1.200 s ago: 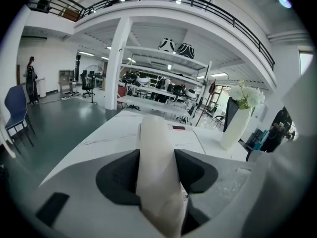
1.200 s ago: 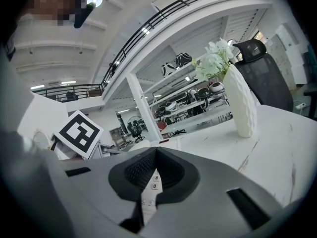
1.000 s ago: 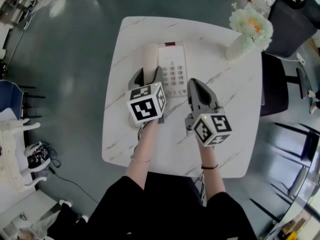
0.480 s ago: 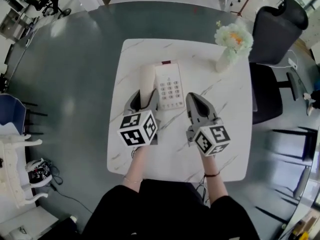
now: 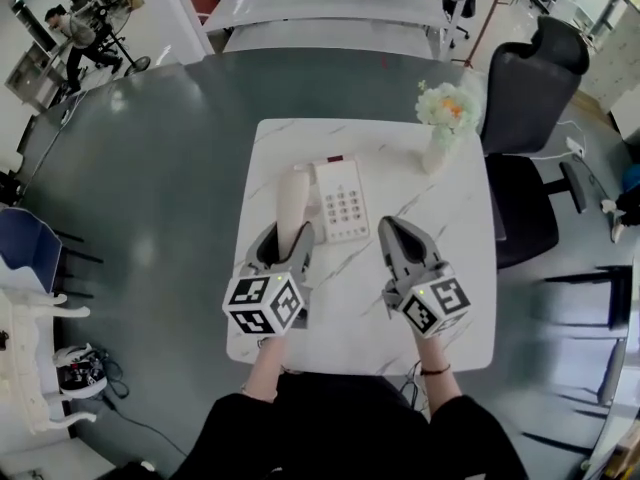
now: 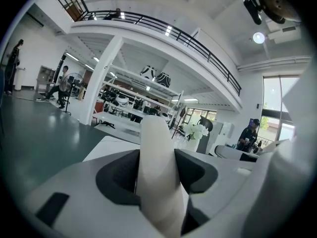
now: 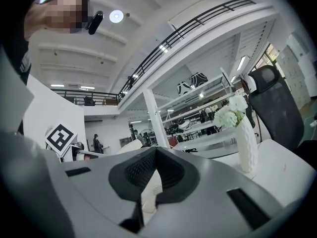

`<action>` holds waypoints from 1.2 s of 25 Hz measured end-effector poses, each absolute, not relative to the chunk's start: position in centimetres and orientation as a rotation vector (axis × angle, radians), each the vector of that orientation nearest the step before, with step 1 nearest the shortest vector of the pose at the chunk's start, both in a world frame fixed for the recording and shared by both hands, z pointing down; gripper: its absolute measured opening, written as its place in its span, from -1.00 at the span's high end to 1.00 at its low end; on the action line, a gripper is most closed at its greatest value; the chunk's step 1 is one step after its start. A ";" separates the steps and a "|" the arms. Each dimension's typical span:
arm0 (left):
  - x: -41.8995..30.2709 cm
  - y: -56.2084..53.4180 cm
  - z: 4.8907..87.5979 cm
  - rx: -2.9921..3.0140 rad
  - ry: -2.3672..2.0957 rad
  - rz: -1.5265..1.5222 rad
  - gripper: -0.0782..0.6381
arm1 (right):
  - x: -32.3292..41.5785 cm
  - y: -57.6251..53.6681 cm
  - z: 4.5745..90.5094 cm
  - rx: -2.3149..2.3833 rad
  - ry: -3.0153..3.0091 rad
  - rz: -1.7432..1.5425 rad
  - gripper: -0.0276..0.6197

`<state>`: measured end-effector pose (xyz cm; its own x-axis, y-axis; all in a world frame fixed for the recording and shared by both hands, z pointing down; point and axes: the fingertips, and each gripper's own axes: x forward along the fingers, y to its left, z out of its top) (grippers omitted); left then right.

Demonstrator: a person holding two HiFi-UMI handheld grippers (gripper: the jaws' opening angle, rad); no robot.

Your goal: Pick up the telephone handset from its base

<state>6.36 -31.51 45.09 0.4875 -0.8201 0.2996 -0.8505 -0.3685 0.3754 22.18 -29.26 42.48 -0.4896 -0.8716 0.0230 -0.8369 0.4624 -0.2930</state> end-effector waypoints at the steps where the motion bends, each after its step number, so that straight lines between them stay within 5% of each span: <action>1: 6.3 -31.0 44.5 2.269 -1.371 0.080 0.20 | 22.2 -28.9 41.9 -1.505 2.574 -0.388 0.94; 30: 1.3 -24.0 34.6 2.485 -1.397 -0.125 0.20 | 25.4 -22.8 32.3 -1.533 2.437 -0.122 0.94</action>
